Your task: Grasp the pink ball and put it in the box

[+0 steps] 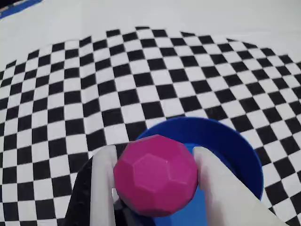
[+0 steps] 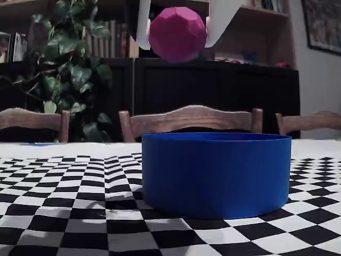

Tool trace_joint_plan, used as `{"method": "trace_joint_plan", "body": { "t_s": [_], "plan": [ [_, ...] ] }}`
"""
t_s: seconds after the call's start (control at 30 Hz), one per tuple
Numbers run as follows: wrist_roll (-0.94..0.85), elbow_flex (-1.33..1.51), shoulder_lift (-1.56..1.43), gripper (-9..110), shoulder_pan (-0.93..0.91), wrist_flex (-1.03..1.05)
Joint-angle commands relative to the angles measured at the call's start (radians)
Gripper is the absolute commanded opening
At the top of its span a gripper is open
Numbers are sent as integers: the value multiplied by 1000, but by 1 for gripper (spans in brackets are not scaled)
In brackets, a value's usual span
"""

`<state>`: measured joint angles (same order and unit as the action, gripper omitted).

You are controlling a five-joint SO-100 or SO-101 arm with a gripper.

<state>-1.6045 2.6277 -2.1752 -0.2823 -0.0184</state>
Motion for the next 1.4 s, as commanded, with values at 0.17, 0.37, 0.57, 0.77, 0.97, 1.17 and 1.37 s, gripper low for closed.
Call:
{"method": "trace_joint_plan", "body": {
  "t_s": [0.17, 0.37, 0.57, 0.77, 0.97, 1.17, 1.37],
  "plan": [
    [-6, -89, 74, 0, -46, -5],
    [-6, -149, 146, 0, -64, -9],
    [-6, -179, 179, 0, -69, -12],
    [-6, -186, 204, 0, -81, -23],
    [-6, -199, 236, 0, -94, -37],
    [-8, -207, 264, 0, -106, -46],
    [-8, -225, 296, 0, -114, -54]
  ]
}}
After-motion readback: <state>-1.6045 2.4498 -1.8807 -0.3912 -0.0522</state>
